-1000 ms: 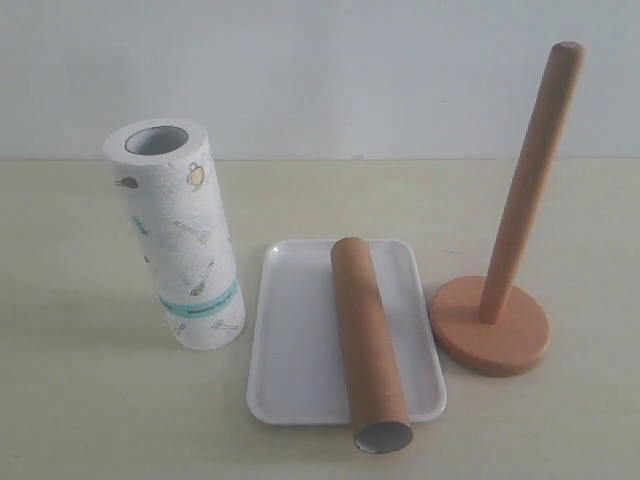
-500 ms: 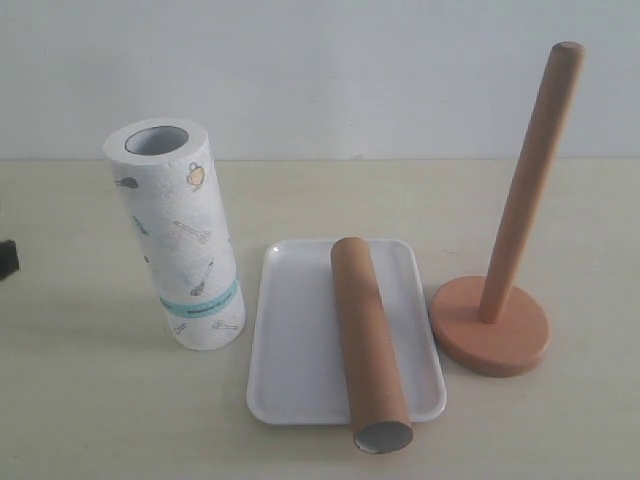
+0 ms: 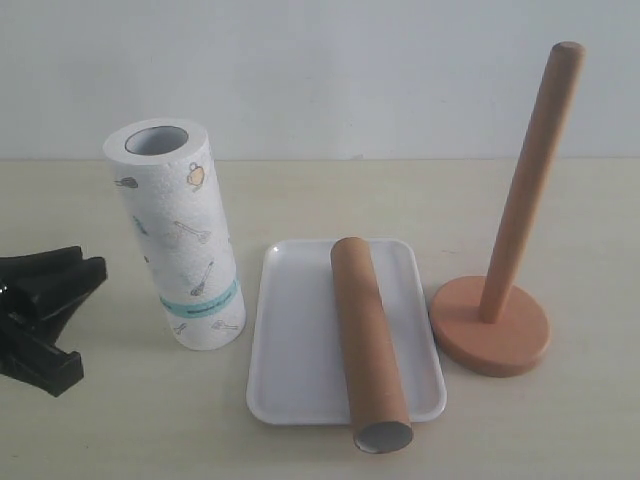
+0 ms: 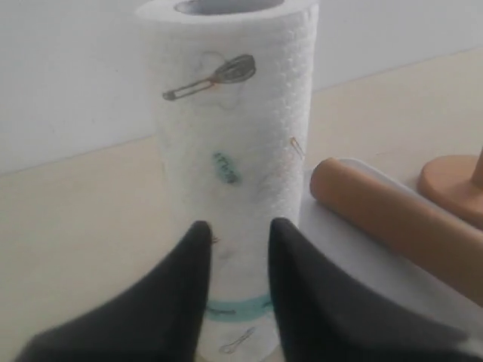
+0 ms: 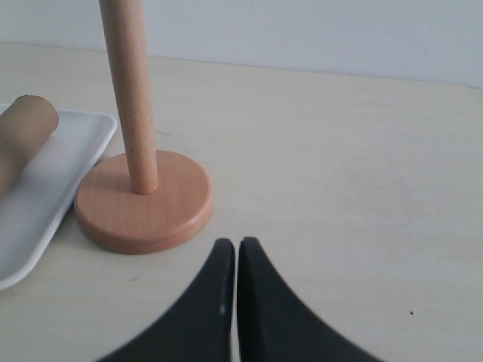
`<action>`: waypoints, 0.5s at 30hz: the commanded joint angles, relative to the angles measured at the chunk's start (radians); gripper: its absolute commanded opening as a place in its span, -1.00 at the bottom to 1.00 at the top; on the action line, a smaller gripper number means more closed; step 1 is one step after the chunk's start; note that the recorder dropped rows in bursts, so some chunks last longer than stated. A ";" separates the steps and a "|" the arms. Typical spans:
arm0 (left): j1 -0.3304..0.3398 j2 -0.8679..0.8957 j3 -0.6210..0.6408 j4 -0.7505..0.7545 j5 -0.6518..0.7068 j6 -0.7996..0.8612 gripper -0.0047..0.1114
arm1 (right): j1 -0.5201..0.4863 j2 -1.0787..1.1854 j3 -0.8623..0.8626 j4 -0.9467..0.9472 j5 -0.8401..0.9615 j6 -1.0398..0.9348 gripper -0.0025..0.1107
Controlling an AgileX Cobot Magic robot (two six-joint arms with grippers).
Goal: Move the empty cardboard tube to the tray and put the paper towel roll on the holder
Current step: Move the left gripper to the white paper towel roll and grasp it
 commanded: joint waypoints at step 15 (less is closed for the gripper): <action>-0.006 0.238 -0.113 0.103 -0.202 0.007 0.97 | -0.003 -0.004 0.000 0.001 -0.013 -0.001 -0.93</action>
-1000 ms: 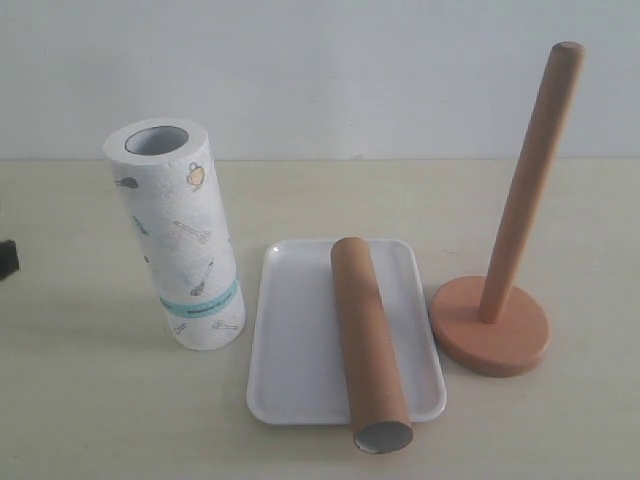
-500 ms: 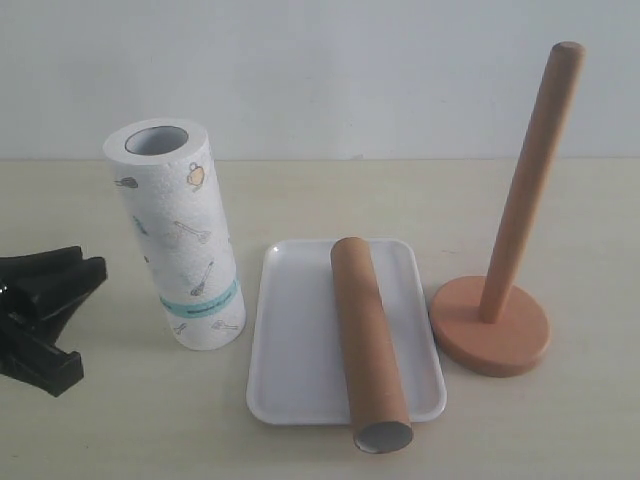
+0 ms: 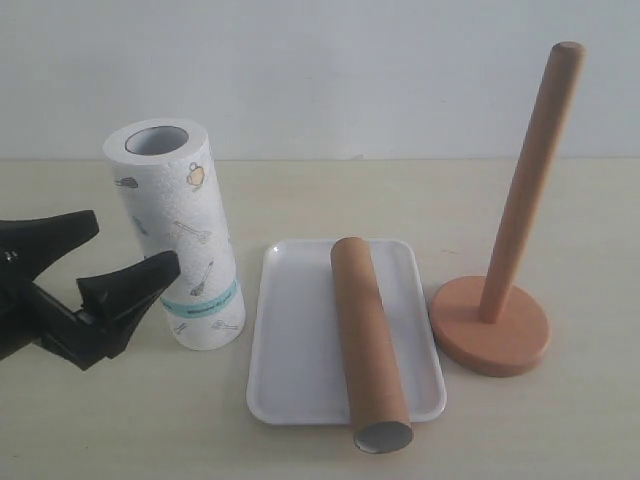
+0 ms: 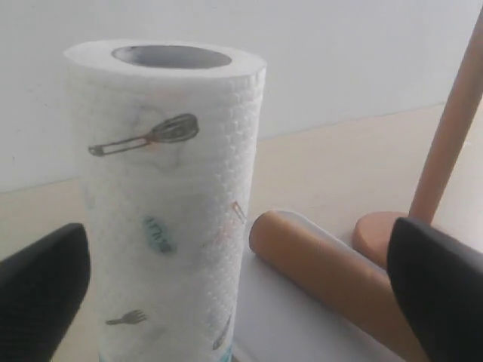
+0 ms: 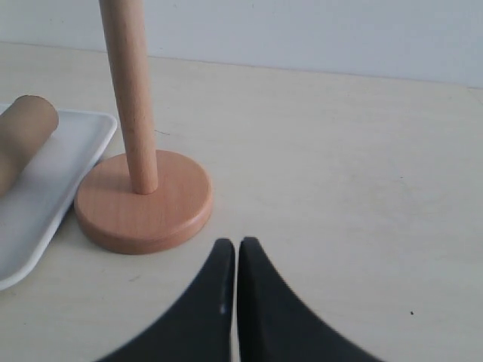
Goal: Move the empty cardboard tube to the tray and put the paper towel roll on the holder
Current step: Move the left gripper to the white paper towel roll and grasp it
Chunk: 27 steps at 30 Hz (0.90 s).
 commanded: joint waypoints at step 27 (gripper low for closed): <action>-0.006 0.470 -0.384 0.017 -0.088 0.020 0.97 | -0.003 -0.004 0.000 0.005 -0.013 0.001 -0.93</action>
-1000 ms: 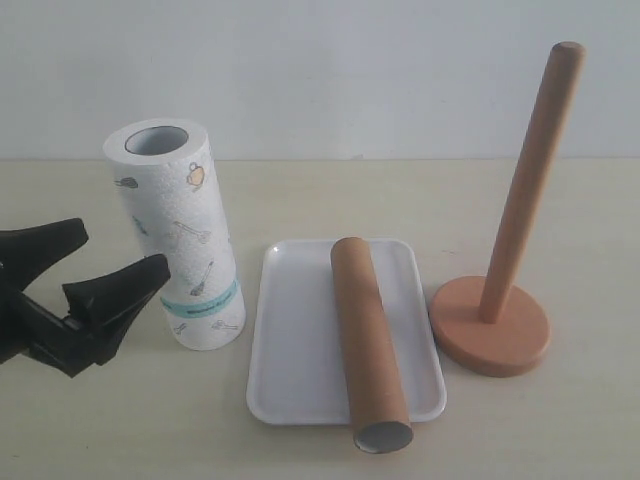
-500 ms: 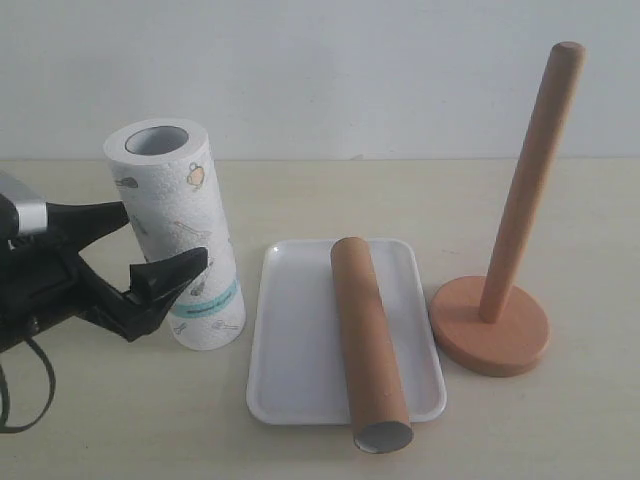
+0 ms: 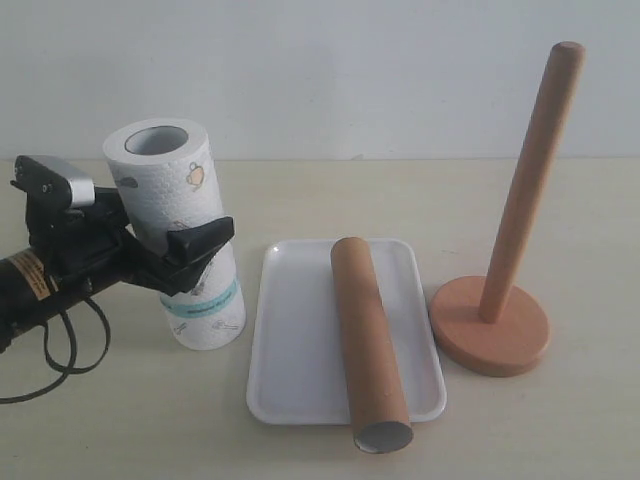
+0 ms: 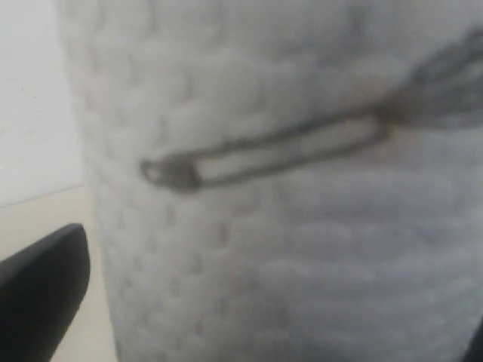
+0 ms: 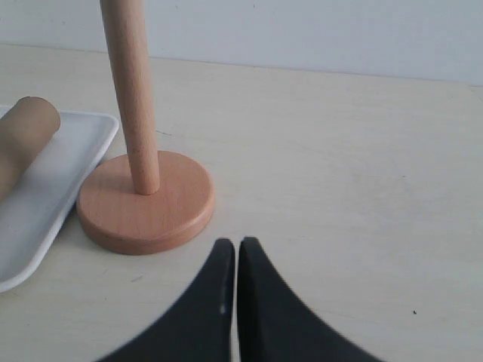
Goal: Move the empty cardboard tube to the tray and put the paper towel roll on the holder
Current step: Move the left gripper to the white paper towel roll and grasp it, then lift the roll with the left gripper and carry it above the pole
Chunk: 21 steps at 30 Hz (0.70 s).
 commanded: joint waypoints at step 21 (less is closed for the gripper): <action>-0.006 0.019 -0.036 0.072 -0.018 -0.103 -0.69 | -0.003 -0.004 0.000 -0.002 -0.013 0.001 -0.93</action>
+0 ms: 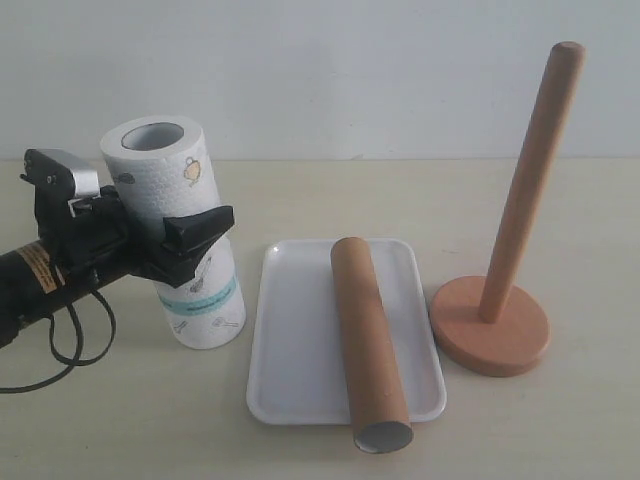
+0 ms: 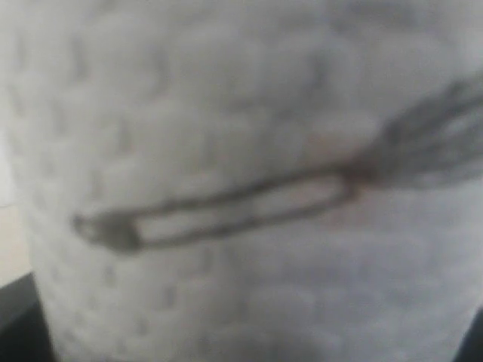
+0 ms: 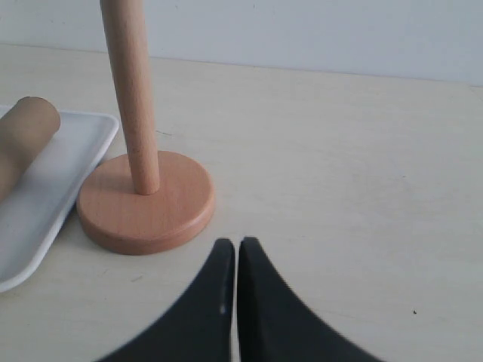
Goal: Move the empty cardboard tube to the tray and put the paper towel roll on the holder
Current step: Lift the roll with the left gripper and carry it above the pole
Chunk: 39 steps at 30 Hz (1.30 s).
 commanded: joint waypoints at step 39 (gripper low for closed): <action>-0.009 -0.917 -0.037 0.374 0.561 -0.704 -0.85 | -0.003 -0.004 0.000 -0.005 -0.013 0.001 -0.93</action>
